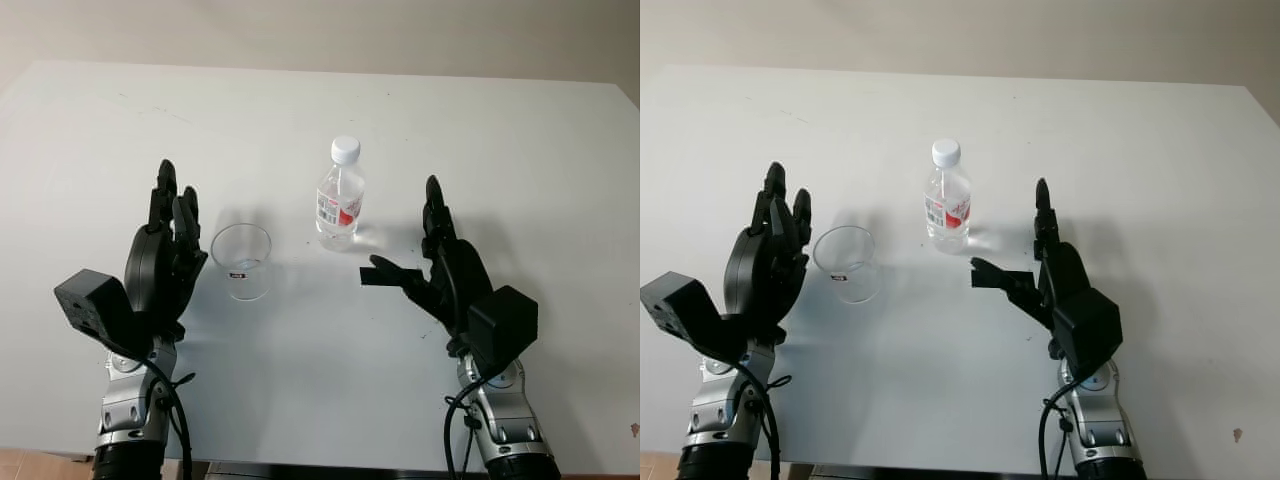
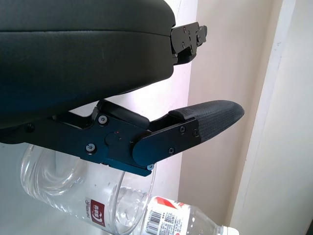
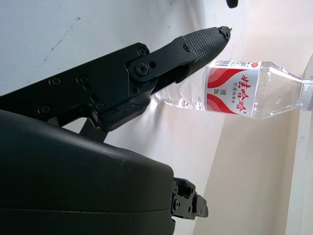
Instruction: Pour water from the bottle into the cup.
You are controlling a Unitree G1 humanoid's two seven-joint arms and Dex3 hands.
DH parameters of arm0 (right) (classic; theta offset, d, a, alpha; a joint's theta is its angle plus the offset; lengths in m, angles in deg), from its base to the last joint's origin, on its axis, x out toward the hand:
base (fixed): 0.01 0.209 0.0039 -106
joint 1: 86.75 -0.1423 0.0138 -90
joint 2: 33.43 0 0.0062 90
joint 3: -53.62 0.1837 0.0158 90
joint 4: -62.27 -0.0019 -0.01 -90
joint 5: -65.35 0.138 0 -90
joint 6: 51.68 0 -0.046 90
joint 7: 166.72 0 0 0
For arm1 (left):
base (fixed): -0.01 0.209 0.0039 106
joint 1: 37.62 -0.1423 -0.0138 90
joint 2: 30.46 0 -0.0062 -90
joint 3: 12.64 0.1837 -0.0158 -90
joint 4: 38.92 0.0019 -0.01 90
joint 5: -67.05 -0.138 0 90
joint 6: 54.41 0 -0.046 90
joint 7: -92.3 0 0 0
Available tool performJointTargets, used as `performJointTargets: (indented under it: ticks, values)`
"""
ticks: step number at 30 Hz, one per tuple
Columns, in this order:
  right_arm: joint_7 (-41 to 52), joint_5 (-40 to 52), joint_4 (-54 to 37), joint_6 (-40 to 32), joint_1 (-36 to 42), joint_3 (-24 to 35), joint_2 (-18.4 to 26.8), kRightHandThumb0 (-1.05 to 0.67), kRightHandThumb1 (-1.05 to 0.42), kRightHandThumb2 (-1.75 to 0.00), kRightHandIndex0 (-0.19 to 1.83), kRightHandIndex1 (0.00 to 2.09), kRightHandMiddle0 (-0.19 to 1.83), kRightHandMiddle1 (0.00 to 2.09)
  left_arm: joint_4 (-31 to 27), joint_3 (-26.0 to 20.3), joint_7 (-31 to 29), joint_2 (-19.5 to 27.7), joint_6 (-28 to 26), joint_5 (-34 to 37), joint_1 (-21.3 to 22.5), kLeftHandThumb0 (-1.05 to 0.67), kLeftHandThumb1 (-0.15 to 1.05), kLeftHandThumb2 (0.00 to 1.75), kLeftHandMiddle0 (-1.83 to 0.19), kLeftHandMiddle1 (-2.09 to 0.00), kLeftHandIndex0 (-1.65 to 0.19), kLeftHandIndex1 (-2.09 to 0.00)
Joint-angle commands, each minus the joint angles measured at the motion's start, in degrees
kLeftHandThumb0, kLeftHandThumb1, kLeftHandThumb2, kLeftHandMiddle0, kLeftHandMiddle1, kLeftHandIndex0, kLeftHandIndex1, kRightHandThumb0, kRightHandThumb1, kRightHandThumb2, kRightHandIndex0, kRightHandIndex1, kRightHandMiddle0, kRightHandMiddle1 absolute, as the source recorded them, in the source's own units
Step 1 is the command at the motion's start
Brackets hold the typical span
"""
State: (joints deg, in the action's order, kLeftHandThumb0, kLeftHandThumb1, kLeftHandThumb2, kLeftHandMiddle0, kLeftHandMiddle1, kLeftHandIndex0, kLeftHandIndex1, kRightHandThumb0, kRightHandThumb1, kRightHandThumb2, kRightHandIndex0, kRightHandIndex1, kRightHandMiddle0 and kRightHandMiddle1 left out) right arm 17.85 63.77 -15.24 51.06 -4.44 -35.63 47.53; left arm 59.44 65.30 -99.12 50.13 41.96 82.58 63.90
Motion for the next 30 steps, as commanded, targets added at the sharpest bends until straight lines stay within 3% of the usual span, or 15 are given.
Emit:
performJointTargets:
  ticks: [1,13,22,30]
  values:
    - [-0.19,-0.25,-0.4,0.43,0.26,-0.11,-0.18,-0.85,-0.94,-0.05,-0.19,0.0,-0.19,0.0,-0.69,0.02,-0.49,0.23,0.17,0.23,-0.43,-0.77,1.05,0.74,0.13,-0.05,0.17,-0.05]
    - [1.67,0.43,1.11,-0.43,-2.51,-0.05,0.54,-0.84,-0.92,-0.05,-0.19,0.0,-0.19,0.0,0.73,0.31,0.16,-0.56,0.61,-0.11,0.34,-0.77,1.05,0.74,0.12,-0.05,0.16,-0.05]
    - [6.01,-3.89,9.86,0.94,-17.57,-3.47,3.27,-0.96,-0.93,-0.06,-0.19,0.0,-0.19,0.0,1.43,0.34,0.17,-0.8,1.24,-0.01,0.67,-0.79,1.05,0.75,0.13,-0.05,0.17,-0.05]
    - [5.42,-6.26,19.25,3.14,-26.13,-5.59,2.28,-0.98,-0.92,-0.06,-0.19,0.0,-0.19,0.0,0.87,0.15,0.68,-0.87,1.54,-0.33,0.24,-0.78,1.05,0.75,0.12,-0.05,0.17,-0.05]
